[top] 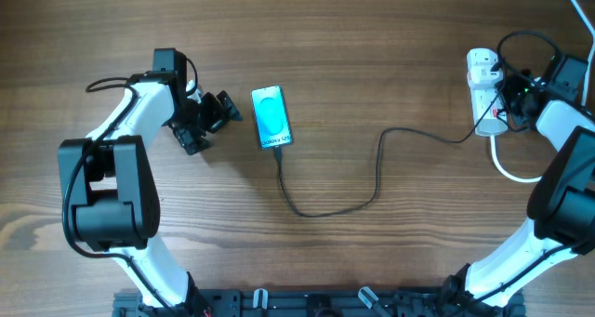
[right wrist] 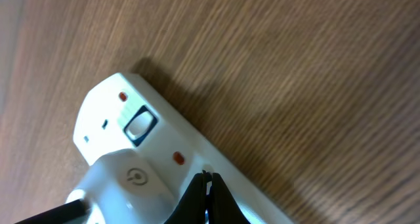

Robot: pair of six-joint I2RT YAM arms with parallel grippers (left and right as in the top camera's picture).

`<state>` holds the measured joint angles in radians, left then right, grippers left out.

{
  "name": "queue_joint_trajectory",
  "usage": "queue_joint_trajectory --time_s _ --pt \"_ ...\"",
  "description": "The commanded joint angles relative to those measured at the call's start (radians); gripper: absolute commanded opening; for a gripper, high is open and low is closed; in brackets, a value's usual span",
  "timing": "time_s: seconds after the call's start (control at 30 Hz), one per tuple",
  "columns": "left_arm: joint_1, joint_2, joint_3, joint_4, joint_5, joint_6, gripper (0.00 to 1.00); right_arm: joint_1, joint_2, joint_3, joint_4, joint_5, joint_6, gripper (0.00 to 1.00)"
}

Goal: Plug charger to phone and switch on socket

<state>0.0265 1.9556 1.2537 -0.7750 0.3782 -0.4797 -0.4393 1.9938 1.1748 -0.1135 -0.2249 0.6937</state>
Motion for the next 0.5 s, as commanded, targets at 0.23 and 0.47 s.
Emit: queue_joint_trajectory --time_s 0.23,0.47 --pt "0.004 -0.013 -0.017 0.011 -0.028 0.001 1.00 0.004 0.032 0.016 -0.005 -0.123 0.013 0.05" --pt "0.004 -0.013 -0.017 0.018 -0.028 0.001 1.00 0.005 0.032 0.016 -0.053 -0.158 0.015 0.05"
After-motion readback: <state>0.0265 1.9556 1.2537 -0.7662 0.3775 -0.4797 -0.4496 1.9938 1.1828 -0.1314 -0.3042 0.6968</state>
